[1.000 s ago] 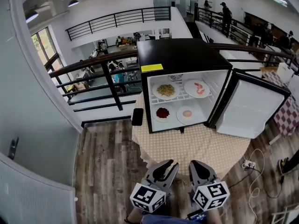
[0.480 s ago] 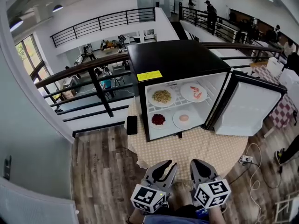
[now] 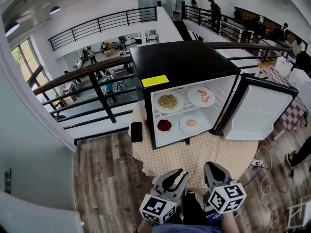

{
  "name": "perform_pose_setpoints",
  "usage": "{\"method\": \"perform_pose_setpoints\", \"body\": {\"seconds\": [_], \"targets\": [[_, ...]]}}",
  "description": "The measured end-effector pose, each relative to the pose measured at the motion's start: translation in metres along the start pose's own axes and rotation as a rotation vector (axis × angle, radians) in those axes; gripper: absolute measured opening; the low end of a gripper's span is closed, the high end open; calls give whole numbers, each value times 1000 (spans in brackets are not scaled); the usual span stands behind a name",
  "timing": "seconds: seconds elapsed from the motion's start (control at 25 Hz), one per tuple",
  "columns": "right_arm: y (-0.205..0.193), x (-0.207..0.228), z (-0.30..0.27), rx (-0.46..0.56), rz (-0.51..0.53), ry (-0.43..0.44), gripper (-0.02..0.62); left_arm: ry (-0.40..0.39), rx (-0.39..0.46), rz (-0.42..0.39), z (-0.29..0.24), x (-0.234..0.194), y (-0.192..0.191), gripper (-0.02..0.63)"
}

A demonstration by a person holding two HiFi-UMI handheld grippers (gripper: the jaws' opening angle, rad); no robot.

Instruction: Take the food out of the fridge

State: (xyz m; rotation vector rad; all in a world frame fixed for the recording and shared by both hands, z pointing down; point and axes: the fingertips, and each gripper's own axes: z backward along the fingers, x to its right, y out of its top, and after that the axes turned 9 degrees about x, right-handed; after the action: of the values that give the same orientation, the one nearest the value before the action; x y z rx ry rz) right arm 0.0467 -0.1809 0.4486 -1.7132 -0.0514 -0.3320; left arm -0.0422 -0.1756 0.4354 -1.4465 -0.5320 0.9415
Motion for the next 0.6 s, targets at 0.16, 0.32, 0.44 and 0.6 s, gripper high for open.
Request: {"method": "perform_pose_setpoints", "body": {"seconds": [0.16,0.32,0.44,0.6], "targets": [[0,4,-11,-4,-13,4,17,12,1,19,-8,-11,0,87],[3,14,-31,2,-32,12,17,6,-13,3,-20,-18,-1,87],[7,22,-47,6,-51,20,17,6,-24,-5,-32,-25,-1,87],[13,34,-68,4,-79,39,17,13,-23,-4,-56,-39,1,87]]}}
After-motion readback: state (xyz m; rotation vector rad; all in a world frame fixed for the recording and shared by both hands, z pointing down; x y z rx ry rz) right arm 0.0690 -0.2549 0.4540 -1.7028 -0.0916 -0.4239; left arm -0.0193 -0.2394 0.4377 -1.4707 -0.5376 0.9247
